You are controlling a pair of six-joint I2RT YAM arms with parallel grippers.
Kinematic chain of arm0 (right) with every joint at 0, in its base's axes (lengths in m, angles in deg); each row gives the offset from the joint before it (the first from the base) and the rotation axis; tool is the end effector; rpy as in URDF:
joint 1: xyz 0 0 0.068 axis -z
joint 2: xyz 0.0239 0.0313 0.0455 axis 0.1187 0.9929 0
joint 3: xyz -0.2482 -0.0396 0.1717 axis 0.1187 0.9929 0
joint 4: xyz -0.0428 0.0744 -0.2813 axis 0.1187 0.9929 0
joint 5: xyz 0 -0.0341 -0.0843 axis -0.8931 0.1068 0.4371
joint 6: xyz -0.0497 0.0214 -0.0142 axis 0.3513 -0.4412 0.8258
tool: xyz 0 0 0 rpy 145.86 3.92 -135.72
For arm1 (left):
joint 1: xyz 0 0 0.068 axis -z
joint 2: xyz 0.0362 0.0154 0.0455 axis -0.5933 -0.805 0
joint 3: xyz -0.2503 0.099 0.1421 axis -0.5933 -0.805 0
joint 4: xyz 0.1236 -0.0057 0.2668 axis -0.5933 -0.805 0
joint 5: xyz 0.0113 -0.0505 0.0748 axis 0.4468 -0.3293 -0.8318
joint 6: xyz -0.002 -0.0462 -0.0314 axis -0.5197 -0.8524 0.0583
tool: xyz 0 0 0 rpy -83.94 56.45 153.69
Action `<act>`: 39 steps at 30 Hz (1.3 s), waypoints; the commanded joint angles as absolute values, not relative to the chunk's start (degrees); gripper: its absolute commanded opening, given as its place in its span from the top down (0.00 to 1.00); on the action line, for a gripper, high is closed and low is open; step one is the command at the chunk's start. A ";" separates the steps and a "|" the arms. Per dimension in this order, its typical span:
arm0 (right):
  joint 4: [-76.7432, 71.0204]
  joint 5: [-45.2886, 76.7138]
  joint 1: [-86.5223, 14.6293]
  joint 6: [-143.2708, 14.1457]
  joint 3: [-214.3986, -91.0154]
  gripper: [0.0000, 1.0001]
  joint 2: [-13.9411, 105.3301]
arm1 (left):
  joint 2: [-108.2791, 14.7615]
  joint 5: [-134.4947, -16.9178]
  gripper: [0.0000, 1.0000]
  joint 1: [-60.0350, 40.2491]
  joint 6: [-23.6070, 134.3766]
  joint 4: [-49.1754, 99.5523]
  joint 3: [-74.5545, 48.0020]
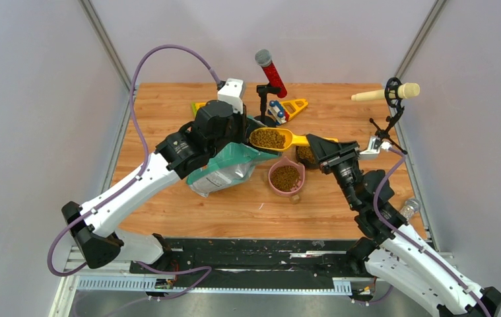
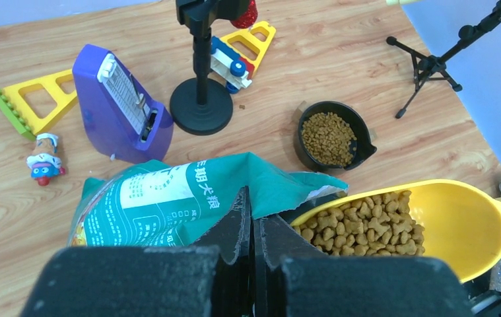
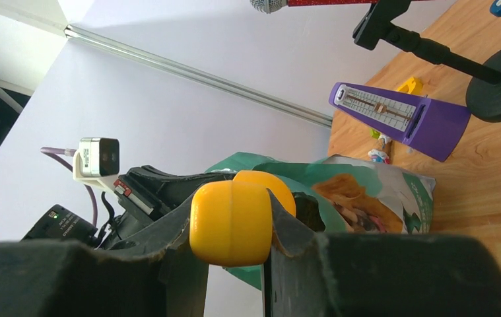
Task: Serve the pet food
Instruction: Collect the pet food from the pet food bag.
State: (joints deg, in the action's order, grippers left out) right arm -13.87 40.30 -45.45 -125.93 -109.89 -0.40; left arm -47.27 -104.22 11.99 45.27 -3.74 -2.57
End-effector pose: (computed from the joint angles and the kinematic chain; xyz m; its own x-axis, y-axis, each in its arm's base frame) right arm 0.1387 0.0965 0.3488 -0.3035 0.8942 -0.3290 -0.2423 0.2615 0.9343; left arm 0.2236 -0.2318 0.4572 -0.3890 -0.0844 -0.9174 0.3673 0.8990 -0.2385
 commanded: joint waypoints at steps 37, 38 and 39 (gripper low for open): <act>-8.84 46.08 -45.05 -136.20 -107.36 1.00 -10.34 | -43.66 -105.95 1.00 11.74 44.36 3.57 -0.46; -8.51 45.82 -45.05 -136.03 -107.58 1.00 -10.57 | -43.75 -105.86 1.00 11.71 44.26 3.57 -0.52; -8.21 45.71 -45.05 -135.91 -107.65 1.00 -10.79 | -43.80 -105.70 1.00 11.76 44.14 3.53 -0.58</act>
